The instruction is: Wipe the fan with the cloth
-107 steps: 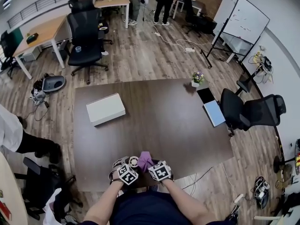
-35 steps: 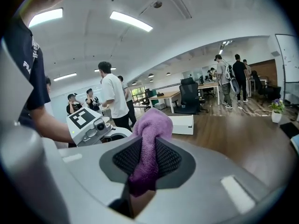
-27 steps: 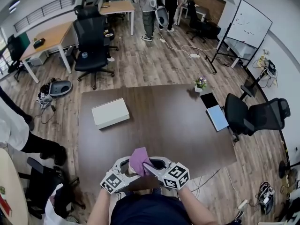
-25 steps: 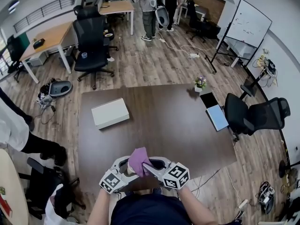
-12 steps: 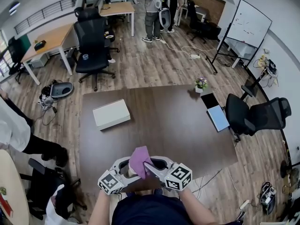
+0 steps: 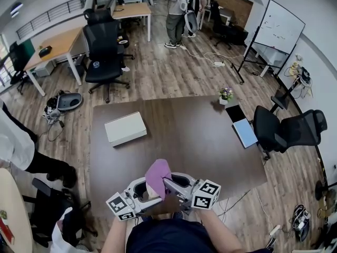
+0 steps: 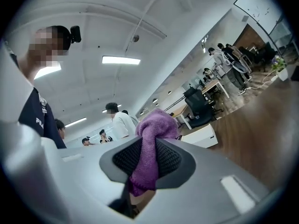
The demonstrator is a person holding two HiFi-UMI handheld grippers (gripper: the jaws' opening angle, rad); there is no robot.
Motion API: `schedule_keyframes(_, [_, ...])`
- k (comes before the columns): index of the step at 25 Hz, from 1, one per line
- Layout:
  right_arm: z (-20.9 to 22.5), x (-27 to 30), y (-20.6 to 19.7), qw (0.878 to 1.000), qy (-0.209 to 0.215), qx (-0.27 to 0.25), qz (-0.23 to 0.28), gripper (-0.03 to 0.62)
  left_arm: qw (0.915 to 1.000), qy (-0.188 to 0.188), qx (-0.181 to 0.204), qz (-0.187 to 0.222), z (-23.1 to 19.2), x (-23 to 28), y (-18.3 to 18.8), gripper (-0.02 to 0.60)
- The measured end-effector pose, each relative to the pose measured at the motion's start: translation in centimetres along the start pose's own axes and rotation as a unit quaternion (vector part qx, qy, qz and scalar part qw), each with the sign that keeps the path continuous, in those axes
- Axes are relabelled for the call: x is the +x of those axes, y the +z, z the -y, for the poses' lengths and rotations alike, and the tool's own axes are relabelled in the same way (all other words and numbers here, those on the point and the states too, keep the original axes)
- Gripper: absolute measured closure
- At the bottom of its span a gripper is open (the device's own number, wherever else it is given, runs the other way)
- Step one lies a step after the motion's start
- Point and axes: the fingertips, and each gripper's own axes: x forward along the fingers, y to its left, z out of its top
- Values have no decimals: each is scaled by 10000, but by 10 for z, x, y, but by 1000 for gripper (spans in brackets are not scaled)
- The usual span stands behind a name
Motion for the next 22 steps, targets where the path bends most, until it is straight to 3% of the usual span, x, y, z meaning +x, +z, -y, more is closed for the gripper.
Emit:
schedule_keyframes(6, [-16, 4, 6, 9992, 315, 42, 232, 503, 9956, -57, -435, 827, -4, -7, 29, 207])
schedule_keyframes(13, [-27, 14, 1, 9986, 497, -148, 118, 502, 9768, 14, -988, 1901, -22, -22, 65, 207])
schedule_keyframes(22, [-40, 17, -20, 9970, 682, -315, -208, 502, 9636, 384, -1064, 2421, -45, -41, 92, 207])
